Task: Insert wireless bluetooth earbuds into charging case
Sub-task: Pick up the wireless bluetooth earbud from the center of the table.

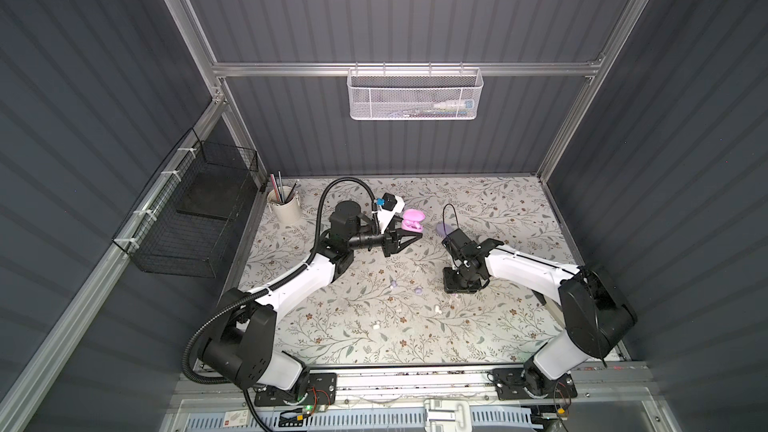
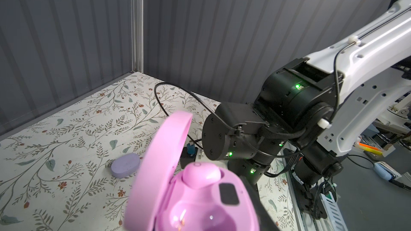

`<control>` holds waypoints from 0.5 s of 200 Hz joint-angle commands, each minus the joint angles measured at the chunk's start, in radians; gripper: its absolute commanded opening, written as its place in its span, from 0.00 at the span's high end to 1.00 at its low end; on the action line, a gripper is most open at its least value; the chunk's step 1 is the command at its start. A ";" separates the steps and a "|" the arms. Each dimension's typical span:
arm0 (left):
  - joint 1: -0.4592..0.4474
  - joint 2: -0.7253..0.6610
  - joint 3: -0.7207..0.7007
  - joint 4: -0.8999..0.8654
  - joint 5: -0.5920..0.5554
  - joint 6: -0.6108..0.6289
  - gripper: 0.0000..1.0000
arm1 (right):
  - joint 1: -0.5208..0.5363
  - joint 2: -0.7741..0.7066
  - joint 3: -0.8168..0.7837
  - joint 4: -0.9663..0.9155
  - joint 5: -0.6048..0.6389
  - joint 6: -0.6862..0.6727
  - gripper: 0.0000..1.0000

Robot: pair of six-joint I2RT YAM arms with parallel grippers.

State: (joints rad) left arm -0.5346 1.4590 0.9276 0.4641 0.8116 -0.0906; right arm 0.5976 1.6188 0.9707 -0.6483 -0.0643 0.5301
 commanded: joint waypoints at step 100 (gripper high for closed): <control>0.005 -0.061 -0.011 -0.007 0.011 -0.008 0.68 | 0.014 0.091 -0.010 0.017 0.065 -0.031 0.66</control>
State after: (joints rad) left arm -0.5346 1.4242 0.9234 0.4633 0.8112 -0.0906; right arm 0.6025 1.6817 0.9592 -0.6235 -0.0128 0.5072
